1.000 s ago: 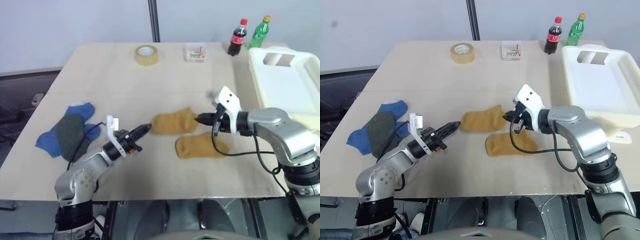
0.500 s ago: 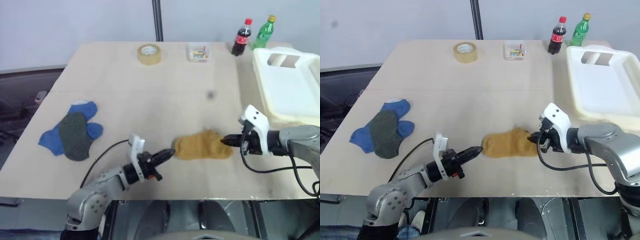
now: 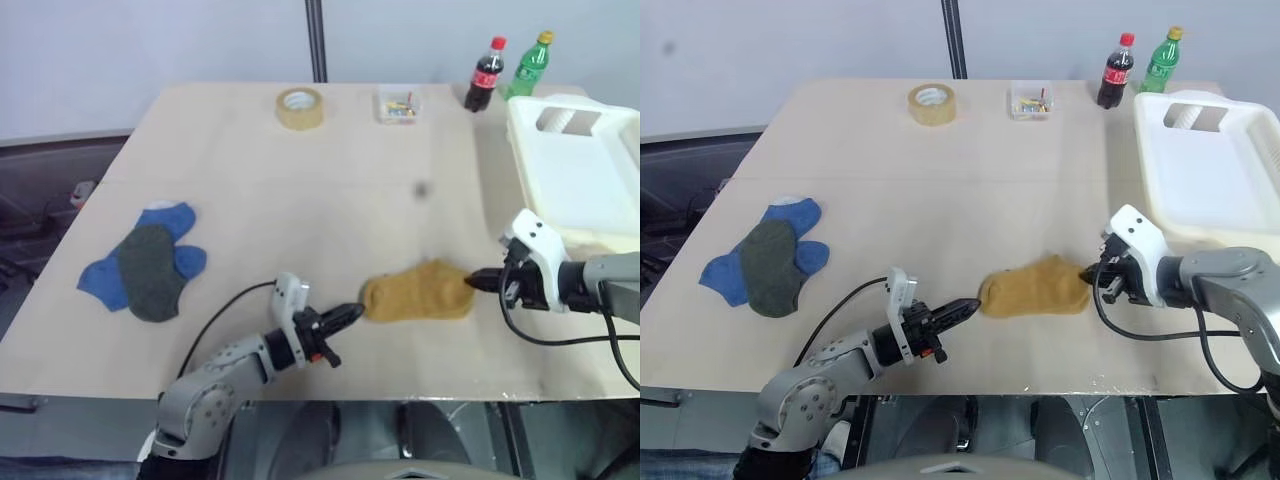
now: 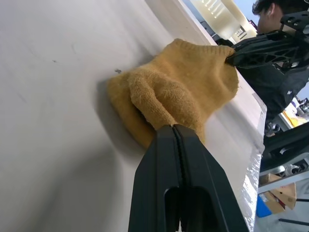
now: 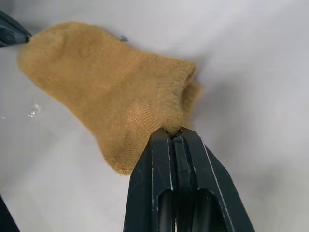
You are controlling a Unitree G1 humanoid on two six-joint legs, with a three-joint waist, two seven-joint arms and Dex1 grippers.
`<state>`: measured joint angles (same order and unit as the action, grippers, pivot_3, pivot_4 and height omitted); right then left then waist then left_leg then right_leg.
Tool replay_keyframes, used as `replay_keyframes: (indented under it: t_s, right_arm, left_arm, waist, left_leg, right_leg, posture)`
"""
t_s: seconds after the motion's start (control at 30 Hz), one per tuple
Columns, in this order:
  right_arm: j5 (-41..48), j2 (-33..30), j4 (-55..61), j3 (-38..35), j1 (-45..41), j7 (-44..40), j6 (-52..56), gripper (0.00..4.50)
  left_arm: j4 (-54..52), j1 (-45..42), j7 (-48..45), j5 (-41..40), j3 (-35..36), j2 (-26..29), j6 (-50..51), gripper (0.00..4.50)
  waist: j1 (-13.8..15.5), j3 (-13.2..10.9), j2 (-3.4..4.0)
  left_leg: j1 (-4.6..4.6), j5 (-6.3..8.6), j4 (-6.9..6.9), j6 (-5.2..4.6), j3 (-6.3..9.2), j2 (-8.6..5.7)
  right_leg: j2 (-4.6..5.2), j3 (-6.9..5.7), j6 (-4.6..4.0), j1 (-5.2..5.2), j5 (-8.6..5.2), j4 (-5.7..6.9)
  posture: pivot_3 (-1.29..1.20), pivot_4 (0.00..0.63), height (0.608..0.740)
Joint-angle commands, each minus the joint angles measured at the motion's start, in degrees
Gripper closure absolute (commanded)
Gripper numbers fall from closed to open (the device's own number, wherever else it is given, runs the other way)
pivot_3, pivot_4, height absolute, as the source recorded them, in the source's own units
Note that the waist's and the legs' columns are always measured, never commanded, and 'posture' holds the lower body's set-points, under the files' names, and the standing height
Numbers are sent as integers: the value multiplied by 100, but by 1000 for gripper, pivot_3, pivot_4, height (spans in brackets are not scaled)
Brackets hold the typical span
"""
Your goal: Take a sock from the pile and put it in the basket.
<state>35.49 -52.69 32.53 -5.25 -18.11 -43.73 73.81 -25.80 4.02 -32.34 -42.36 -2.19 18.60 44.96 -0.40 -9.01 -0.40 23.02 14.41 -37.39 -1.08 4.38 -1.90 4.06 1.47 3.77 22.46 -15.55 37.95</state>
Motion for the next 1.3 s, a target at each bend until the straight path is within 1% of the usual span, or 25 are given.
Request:
replay_keyframes:
  t_s: [0.03,0.3,0.53,0.6,0.73,0.77,0.8,0.87,0.9,1.0,1.07,1.13,1.2,1.23,1.3]
  right_arm:
    - [167,51,79,-234,40,121,71,4500]
    - [467,-105,135,-561,-16,198,235,4500]
    - [414,42,6,-377,89,425,113,4500]
    - [318,15,-86,-267,201,452,29,4500]
    - [282,30,-175,-211,435,459,-115,4500]
    - [279,-2,-156,-199,516,420,-167,4044]
    - [283,-28,-135,-194,575,394,-208,3895]
    - [155,-104,-76,-156,693,348,-506,3239]
    - [85,-73,-86,-196,684,428,-614,2702]
    - [102,70,-120,-399,477,438,-954,2702]
    - [57,208,-79,-434,346,378,-1414,2702]
    - [-53,545,-3,-335,347,185,-2312,2702]
    - [-341,704,34,-21,500,18,-3031,2702]
    - [-584,701,10,252,624,-57,-3307,2702]
    - [-919,863,-226,687,852,-14,-3615,2702]
  left_arm:
    - [-157,-97,-60,-211,170,-78,-192,4449]
    - [-267,-103,-117,-525,226,-8,-43,4449]
    - [-147,-111,-114,-367,18,97,-53,4449]
    - [-58,-121,-61,-201,-104,124,-83,4449]
    - [123,-113,186,48,-209,-101,-248,4449]
    - [192,-135,267,133,-198,-158,-302,4500]
    - [234,-146,313,199,-188,-194,-340,4500]
    - [318,-167,348,315,-222,-228,-382,4500]
    - [326,-166,334,328,-227,-233,-385,4500]
    - [322,-159,307,318,-204,-217,-378,4500]
    - [316,-159,303,308,-194,-203,-370,4500]
    - [323,-166,305,312,-198,-203,-366,4500]
    - [327,-173,304,316,-196,-199,-369,4500]
    - [331,-179,302,320,-195,-195,-372,4500]
    - [341,-201,292,352,-212,-182,-395,4500]
  waist:
    - [0,0,-1]
    - [0,-2,-2]
    - [-1,-1,-2]
    - [-1,-1,-2]
    - [7,-2,-2]
    - [9,-2,-2]
    - [14,-2,-4]
    - [16,-2,-3]
    - [12,-2,-2]
    - [-11,-2,-3]
    - [-18,-2,-3]
    - [-14,-3,-4]
    - [-15,-2,-3]
    - [-9,-2,-3]
    - [1,-2,-8]
  left_leg:
    - [1,0,0,0,0,0]
    - [0,0,0,0,0,0]
    - [0,0,0,0,0,0]
    - [0,0,0,0,0,0]
    - [0,0,0,-1,-1,-1]
    - [-1,0,0,-1,-1,-1]
    - [-1,0,0,-1,0,-1]
    - [-1,0,0,-1,1,0]
    - [-1,0,0,-1,0,0]
    - [-3,0,-1,-1,-3,0]
    - [-4,0,-1,-1,-3,1]
    - [-4,0,0,-1,0,2]
    - [-4,0,0,-1,0,2]
    - [-3,0,0,-1,0,2]
    - [-3,0,0,0,2,1]
  right_leg:
    - [0,0,0,0,0,0]
    - [-1,0,0,-1,0,0]
    - [-2,0,1,-1,0,0]
    - [-2,0,1,0,0,0]
    - [-1,0,0,-1,0,0]
    - [-1,0,1,-1,0,0]
    - [-1,0,1,-2,0,0]
    - [-2,-1,1,-2,0,0]
    - [-2,-1,1,-1,0,0]
    - [-3,2,2,-2,0,1]
    - [-3,2,2,-2,0,1]
    - [-6,-2,2,-3,0,1]
    - [-6,-2,3,-3,0,0]
    - [-6,-1,3,-3,0,0]
    - [-5,-3,3,-5,0,-2]
  posture:
    - [0,150,738]
    - [0,150,738]
    - [0,150,738]
    - [0,150,738]
    - [0,150,738]
    - [0,150,738]
    - [0,150,738]
    - [0,150,738]
    - [0,150,738]
    - [0,150,738]
    - [0,150,738]
    - [0,150,738]
    - [0,150,738]
    - [0,150,738]
    - [0,150,738]
